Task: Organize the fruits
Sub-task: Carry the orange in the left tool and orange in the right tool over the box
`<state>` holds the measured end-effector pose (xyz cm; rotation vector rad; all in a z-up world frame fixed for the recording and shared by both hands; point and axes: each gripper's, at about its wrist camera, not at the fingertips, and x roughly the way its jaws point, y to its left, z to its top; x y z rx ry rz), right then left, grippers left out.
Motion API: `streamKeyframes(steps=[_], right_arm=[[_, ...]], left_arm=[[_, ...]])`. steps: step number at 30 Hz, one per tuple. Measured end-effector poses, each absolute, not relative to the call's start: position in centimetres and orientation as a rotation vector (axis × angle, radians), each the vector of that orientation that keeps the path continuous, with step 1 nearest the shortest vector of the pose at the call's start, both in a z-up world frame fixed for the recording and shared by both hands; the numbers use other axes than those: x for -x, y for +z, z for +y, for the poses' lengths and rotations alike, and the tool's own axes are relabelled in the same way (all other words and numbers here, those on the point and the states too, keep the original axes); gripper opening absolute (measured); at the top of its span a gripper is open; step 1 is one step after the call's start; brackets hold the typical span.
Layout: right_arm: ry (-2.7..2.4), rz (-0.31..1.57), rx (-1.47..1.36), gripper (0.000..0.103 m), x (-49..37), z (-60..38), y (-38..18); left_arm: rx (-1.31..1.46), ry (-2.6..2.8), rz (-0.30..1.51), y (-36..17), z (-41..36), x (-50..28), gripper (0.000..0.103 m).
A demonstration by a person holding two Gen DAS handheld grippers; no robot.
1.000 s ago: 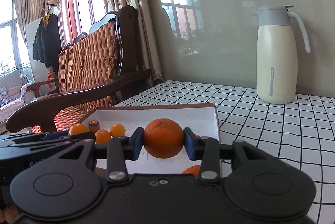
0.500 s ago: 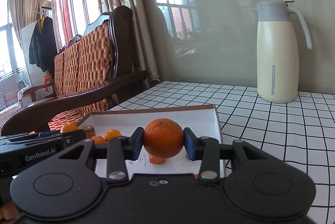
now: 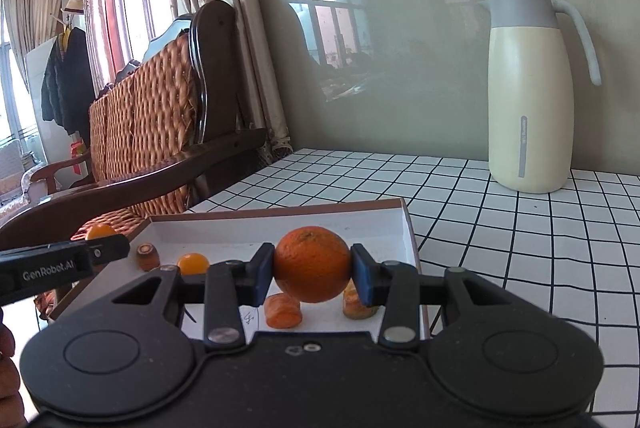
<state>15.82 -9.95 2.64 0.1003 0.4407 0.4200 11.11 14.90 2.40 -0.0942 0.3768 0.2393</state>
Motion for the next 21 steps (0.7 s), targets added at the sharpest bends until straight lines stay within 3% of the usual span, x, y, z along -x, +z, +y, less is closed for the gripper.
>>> streamKeyframes(steps=[21], right_arm=[[0.378, 0.454, -0.101, 0.032, -20.0, -9.2, 2.3]], left_arm=[[0.098, 0.276, 0.39, 1.8, 16.9, -14.7, 0.033]])
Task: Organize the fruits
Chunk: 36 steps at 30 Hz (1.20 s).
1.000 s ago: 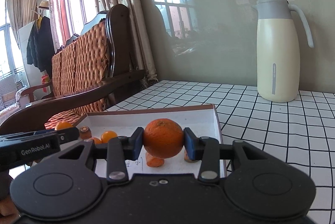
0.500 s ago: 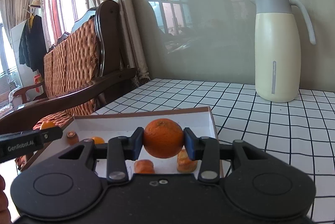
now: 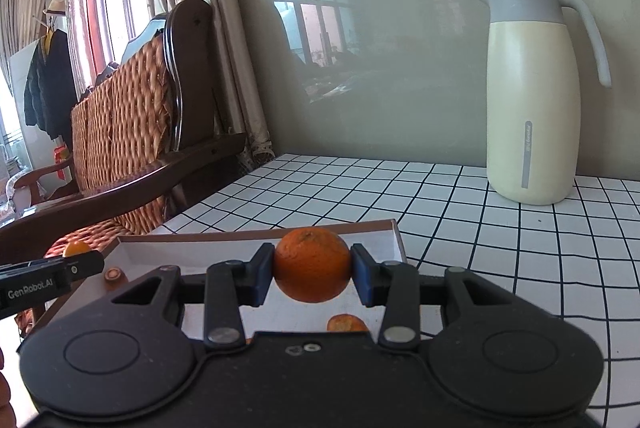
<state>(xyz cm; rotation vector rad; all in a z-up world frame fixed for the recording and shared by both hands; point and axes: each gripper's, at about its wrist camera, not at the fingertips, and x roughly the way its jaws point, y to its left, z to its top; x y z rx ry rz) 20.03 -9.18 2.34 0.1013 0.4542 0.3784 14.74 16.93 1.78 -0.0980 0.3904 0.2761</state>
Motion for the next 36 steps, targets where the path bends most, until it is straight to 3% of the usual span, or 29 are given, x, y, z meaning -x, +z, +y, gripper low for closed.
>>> streamKeyframes(steps=[17, 19, 20, 22, 30, 36], right_arm=[[0.361, 0.501, -0.053, 0.034, -23.3, -7.0, 2.2], [0.347, 0.514, -0.057, 0.062, -23.6, -6.9, 2.4], [0.34, 0.486, -0.071, 0.077, -23.2, -7.1, 2.6], [0.31, 0.406, -0.074, 0.078, -21.9, -7.5, 3.4], [0.314, 0.316, -0.132, 0.095, -18.9, -9.6, 5.0], [0.328, 0.331, -0.151, 0.097, -17.6, -10.6, 5.8]], left_arm=[[0.111, 0.299, 0.424, 1.5, 18.3, -18.0, 0.033], [0.112, 0.298, 0.435, 1.4, 18.5, -18.6, 0.034], [0.115, 0.294, 0.445, 1.4, 18.7, -19.0, 0.055], [0.136, 0.318, 0.473, 1.6, 19.0, -19.3, 0.101], [0.093, 0.346, 0.364, 3.6, 18.6, -17.3, 0.103], [0.047, 0.361, 0.331, 4.6, 17.7, -14.9, 0.103]])
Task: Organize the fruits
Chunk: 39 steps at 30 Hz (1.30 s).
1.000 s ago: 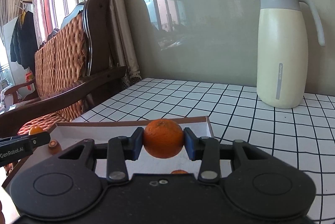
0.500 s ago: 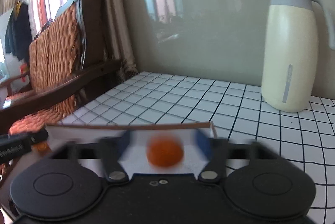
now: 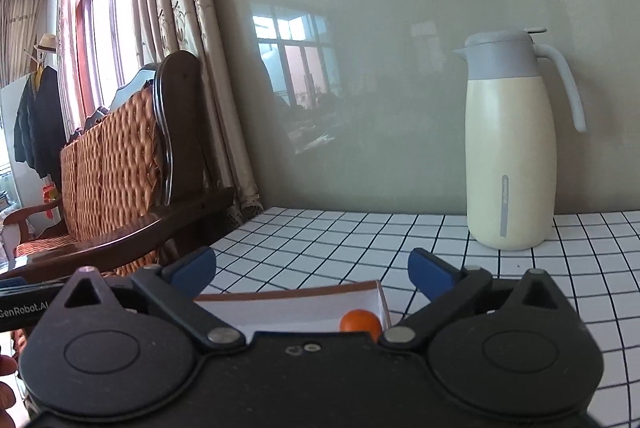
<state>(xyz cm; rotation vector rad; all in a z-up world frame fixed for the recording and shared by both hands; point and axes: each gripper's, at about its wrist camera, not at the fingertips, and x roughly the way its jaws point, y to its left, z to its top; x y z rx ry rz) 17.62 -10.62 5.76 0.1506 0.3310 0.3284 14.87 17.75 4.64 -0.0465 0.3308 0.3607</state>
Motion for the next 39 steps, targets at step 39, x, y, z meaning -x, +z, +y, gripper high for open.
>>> streamKeyframes(steps=[39], right_arm=[[0.366, 0.29, -0.165, 0.097, 6.4, -16.9, 14.4]], left_arm=[[-0.004, 0.187, 0.287, 13.8, 8.7, 12.1, 0.103]])
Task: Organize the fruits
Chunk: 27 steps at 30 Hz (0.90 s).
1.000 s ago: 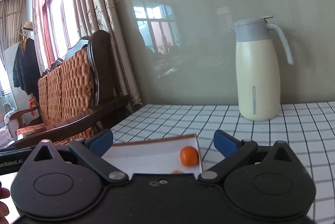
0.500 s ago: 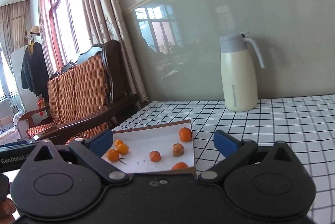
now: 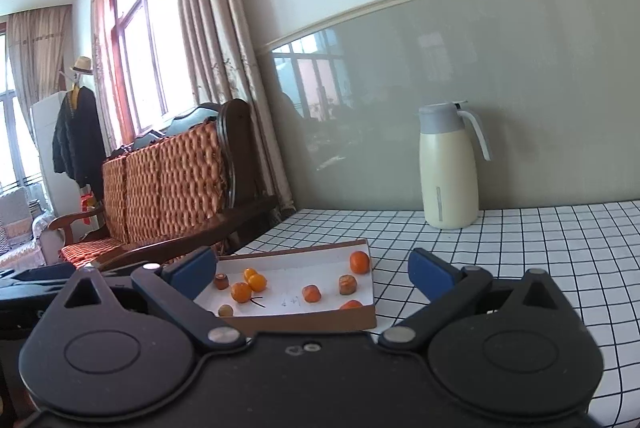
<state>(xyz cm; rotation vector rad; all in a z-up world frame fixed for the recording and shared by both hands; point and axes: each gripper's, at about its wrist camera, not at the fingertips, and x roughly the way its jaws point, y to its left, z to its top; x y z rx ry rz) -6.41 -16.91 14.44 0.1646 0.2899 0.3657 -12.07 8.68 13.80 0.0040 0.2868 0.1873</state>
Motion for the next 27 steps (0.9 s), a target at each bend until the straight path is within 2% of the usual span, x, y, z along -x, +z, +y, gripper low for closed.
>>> streamKeyframes(steps=[27], right_arm=[[0.364, 0.306, -0.154, 0.097, 6.37, -16.45, 13.79]], left_arm=[[-0.01, 0.201, 0.288, 13.55, 8.79, 11.81, 0.103]])
